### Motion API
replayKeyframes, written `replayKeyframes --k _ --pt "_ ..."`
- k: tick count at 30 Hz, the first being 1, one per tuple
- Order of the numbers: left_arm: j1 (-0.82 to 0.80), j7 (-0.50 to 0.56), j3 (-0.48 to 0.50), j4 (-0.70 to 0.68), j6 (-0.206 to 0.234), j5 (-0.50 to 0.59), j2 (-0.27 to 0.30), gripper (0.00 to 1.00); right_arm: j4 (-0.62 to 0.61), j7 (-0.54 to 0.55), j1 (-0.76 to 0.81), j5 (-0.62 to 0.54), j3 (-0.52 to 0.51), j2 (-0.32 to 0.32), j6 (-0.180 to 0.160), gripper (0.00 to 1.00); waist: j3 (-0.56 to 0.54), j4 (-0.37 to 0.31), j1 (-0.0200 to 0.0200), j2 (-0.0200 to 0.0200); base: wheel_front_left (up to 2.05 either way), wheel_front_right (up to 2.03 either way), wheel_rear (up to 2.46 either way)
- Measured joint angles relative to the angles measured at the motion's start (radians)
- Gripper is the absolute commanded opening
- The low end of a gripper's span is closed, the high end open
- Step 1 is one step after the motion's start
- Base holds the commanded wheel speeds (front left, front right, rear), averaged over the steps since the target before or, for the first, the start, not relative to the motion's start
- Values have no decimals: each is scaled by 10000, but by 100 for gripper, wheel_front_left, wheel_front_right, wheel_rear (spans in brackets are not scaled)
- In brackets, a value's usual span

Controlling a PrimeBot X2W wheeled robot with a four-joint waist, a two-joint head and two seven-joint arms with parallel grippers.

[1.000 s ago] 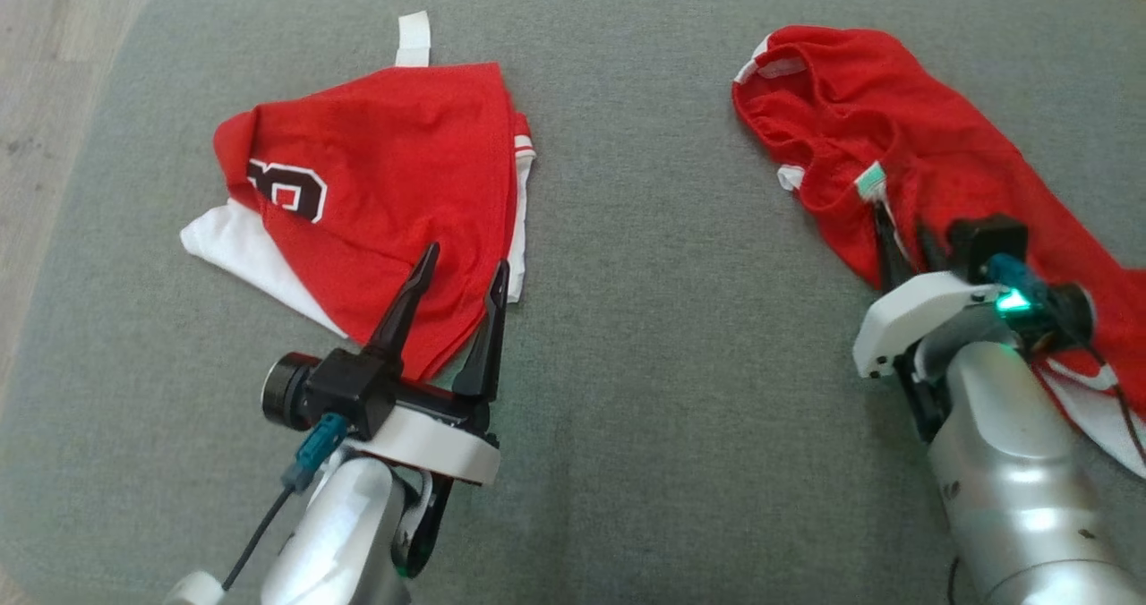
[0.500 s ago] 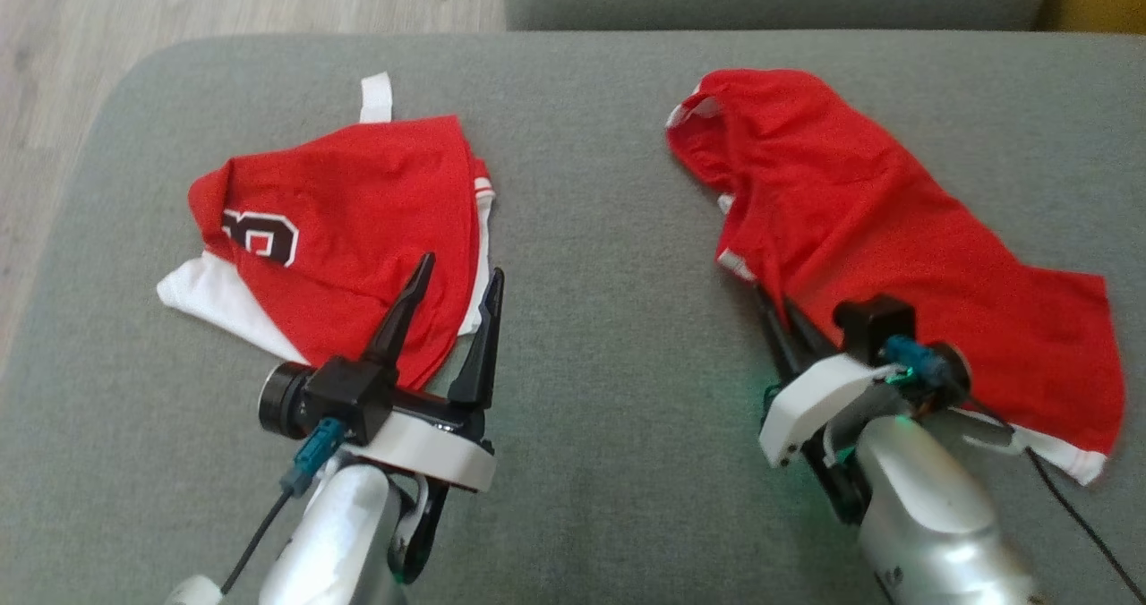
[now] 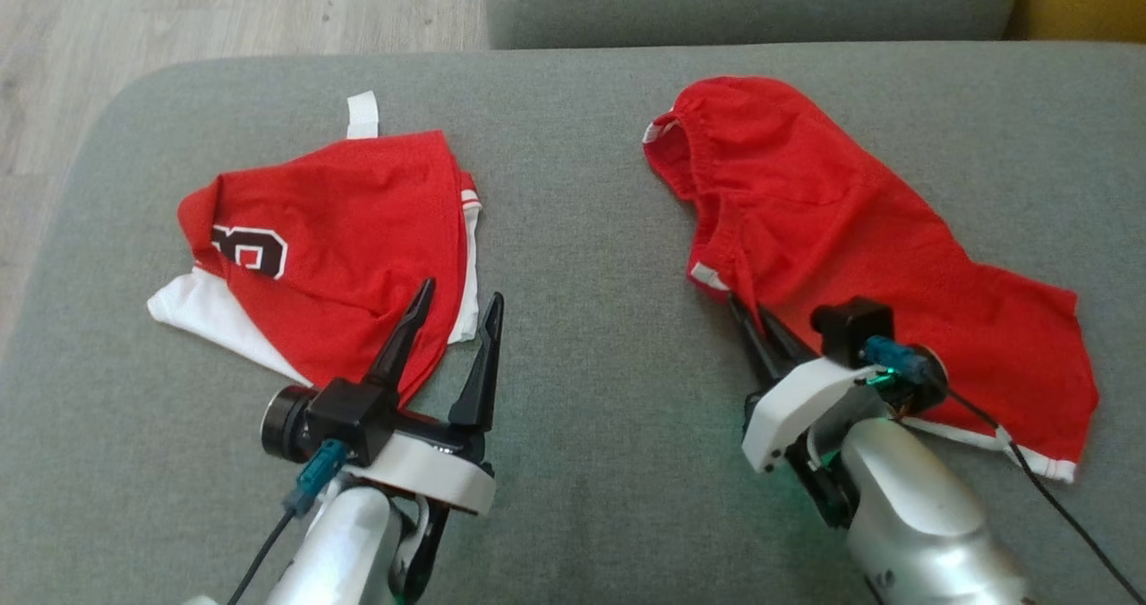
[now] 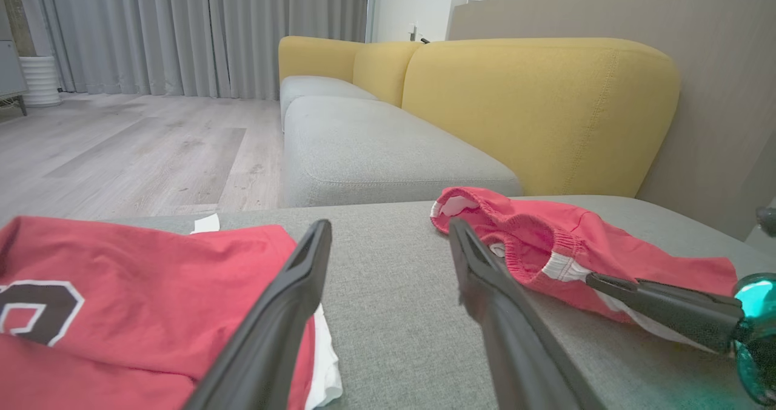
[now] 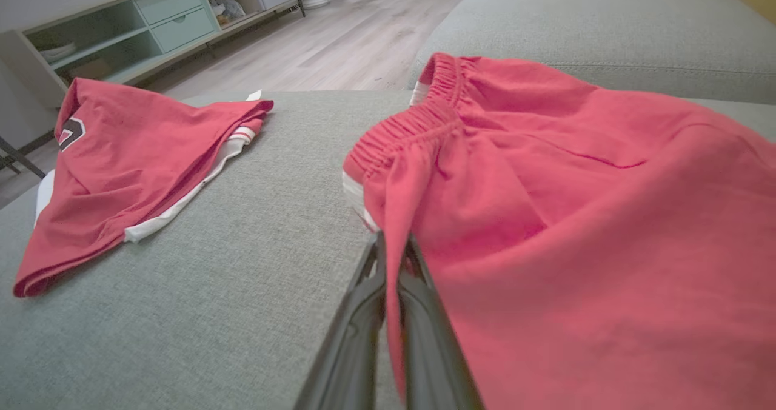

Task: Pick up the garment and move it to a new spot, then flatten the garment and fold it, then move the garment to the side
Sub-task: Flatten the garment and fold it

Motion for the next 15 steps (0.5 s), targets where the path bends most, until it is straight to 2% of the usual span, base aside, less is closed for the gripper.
replayKeyframes --k 2,3,4,9,11,15 --pt "0 0 0 -23 2 0 0 100 67 2 -74 -2 -180 -2 0 0 75 -3 1 0 0 0 0" --pt "-1 0 0 -25 2 0 0 100 142 0 -135 -36 -282 -2 0 37 105 -7 2 0 0 0 0" --pt "-1 0 0 -31 2 2 2 100 217 -4 -204 -180 -418 -2 0 100 140 -13 1 0 0 0 0" --pt "-5 0 31 -36 0 2 6 100 602 -215 -608 -1231 -1551 -6 0 100 277 -141 2 0 0 0 0" --pt "-7 0 40 -35 -2 2 6 100 589 -297 -592 -1325 -2061 0 0 100 249 -208 3 0 0 0 0" --pt "-4 0 111 -38 -2 0 6 100 -75 -468 -225 -1626 -3191 0 0 100 94 -389 2 0 0 0 0"
